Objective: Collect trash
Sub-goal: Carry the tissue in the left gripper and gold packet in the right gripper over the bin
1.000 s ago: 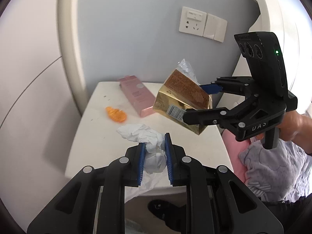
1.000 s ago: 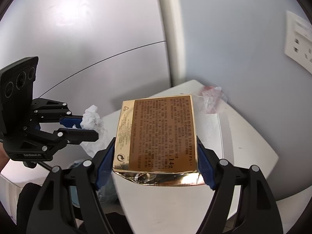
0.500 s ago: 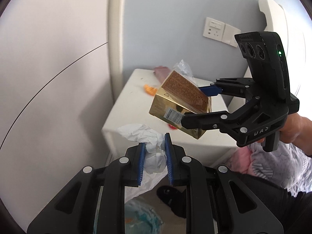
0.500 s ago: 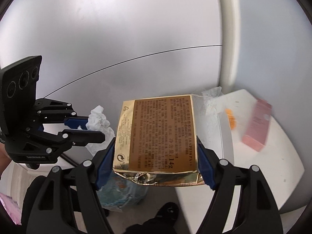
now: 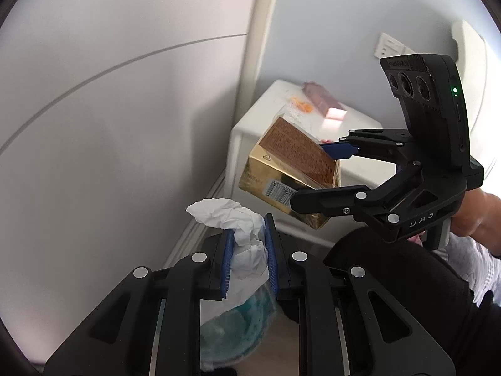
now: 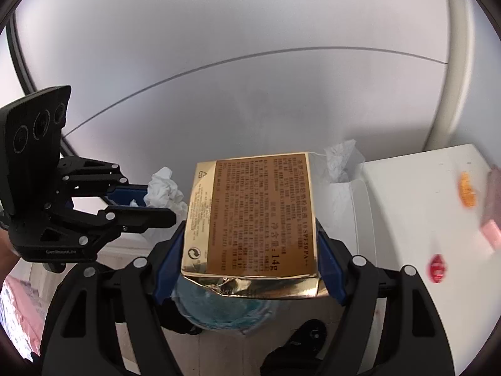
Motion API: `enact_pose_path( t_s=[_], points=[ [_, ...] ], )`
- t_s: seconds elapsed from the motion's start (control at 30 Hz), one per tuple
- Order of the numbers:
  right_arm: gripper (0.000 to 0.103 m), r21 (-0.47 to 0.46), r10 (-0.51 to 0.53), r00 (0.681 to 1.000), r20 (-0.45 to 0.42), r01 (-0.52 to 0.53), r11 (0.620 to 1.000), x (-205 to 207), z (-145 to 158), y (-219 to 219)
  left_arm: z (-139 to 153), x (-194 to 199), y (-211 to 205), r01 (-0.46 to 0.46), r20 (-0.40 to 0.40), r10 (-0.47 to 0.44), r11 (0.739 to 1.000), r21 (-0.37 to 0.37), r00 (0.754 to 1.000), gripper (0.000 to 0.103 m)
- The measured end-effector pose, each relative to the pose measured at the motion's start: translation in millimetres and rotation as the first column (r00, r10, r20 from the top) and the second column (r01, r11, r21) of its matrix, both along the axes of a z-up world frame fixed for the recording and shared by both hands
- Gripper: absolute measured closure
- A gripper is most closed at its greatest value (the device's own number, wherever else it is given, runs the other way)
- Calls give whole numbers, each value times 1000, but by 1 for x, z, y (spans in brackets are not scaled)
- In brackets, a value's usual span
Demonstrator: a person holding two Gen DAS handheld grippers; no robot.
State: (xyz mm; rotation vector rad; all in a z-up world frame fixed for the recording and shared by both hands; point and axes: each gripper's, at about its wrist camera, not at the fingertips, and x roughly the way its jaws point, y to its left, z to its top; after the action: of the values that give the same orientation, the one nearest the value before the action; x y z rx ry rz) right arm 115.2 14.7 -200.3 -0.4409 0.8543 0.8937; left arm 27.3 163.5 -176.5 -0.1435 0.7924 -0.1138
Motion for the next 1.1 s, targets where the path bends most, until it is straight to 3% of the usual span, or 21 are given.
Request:
enact_pose_path(
  t_s=[0.23,0.5,1.1],
  points=[
    [32,-44,54,997,-57,-57,997,-21,-37,29,-32,-38,20,-86,-52,85,996,-30,995,86],
    [32,-78,99,986,-135,-110,991,-33,-77,40,-76,-52,31,-139,-128,131,988,-61,983,86],
    [32,-230,145,961,-236,-200,952,-29,-173,66,-166,-46,52,-179,-264,136,973,-146,955,86]
  ],
)
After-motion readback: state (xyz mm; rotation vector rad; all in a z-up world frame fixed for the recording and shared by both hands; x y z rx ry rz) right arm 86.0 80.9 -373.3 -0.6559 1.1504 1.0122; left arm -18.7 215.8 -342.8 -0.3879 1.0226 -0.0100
